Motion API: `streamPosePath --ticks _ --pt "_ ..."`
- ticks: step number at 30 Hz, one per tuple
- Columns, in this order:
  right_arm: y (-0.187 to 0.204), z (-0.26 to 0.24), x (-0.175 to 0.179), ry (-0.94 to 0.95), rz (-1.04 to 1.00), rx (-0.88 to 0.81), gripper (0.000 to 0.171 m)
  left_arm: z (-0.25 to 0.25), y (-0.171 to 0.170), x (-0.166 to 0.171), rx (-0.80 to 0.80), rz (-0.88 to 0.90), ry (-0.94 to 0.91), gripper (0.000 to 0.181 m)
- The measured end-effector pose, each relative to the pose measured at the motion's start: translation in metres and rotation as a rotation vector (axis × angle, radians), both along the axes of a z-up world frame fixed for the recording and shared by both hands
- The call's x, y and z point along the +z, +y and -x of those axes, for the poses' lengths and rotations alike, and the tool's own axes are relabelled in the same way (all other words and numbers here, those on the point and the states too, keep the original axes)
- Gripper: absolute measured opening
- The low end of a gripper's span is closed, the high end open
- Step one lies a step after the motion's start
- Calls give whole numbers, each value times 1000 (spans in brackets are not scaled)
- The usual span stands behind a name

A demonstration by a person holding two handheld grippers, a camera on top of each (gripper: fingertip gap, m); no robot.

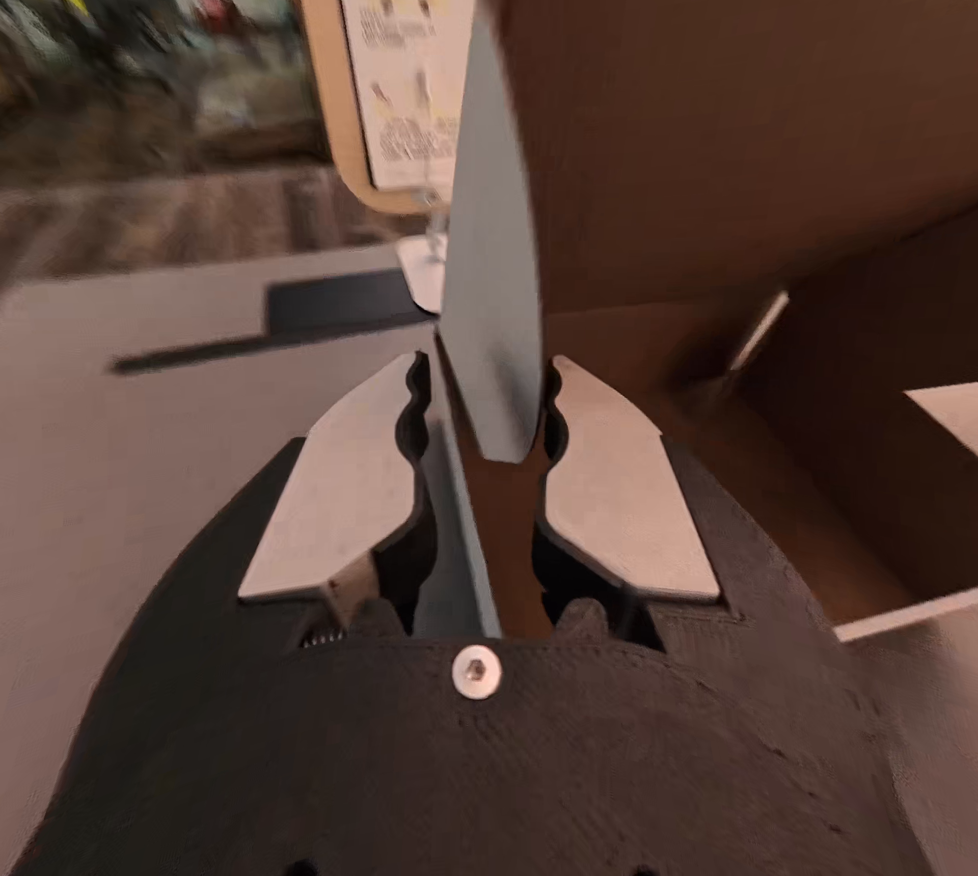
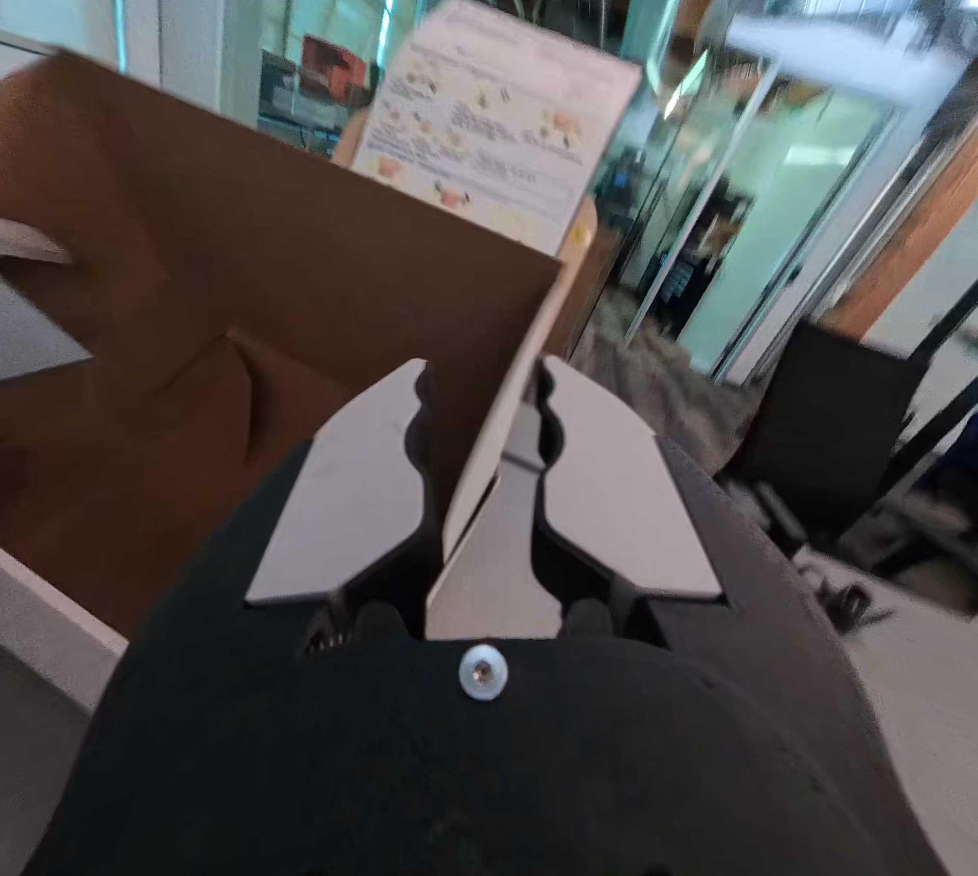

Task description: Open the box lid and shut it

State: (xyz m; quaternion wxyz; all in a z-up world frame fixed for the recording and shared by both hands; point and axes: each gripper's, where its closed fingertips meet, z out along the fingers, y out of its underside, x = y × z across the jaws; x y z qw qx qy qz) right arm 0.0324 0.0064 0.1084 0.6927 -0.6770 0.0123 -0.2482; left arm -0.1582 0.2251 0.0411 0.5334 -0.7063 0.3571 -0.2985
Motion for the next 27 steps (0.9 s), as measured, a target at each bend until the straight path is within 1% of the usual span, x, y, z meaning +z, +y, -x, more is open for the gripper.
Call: streamPosePath --ticks 1,2,3,5,6,7,8,9,10,12,14,16,20,22,24,25,26,27 --pt "0 -12 -3 78 29 1 52 8 -8 13 37 -106 8 41" --pt "3 -18 -6 146 52 30 59 13 -21 26 51 -209 13 39" --pt "8 -16 -7 197 63 87 62 12 -38 35 36 -279 16 36" --pt "15 -8 -8 232 83 167 61 3 -70 37 -31 -307 47 50" --pt "16 -10 -13 219 115 149 60 -2 -81 34 -53 -315 69 58" --pt "17 -13 -21 200 161 116 58 -5 -87 32 -53 -344 88 61" --pt "17 -15 -28 181 198 97 51 -6 -89 31 -40 -381 105 58" --pt "15 -19 -32 169 208 61 50 -5 -88 30 -24 -411 112 52" --pt "13 -23 -34 165 204 32 44 -4 -84 30 -10 -424 112 48" --pt "8 -25 -31 187 167 30 24 1 -74 23 14 -385 135 51" --pt "8 -21 -29 248 150 86 21 7 -61 13 41 -320 161 58" --pt "9 -20 -29 279 170 100 20 11 -55 6 36 -247 140 60" --pt "10 -19 -26 245 202 90 20 19 -40 1 58 -177 95 49" --pt "9 -18 -28 252 206 91 20 15 -36 -2 23 -122 95 49" --pt "8 -18 -29 262 203 92 20 8 -41 -3 -38 -57 88 50" --pt "7 -17 -30 264 207 95 20 7 -41 -2 -40 -53 96 50" --pt "6 -17 -32 263 217 96 20 6 -37 -3 -31 -66 120 45" --pt "5 -17 -34 262 224 98 19 4 -34 -5 -35 -82 155 31"
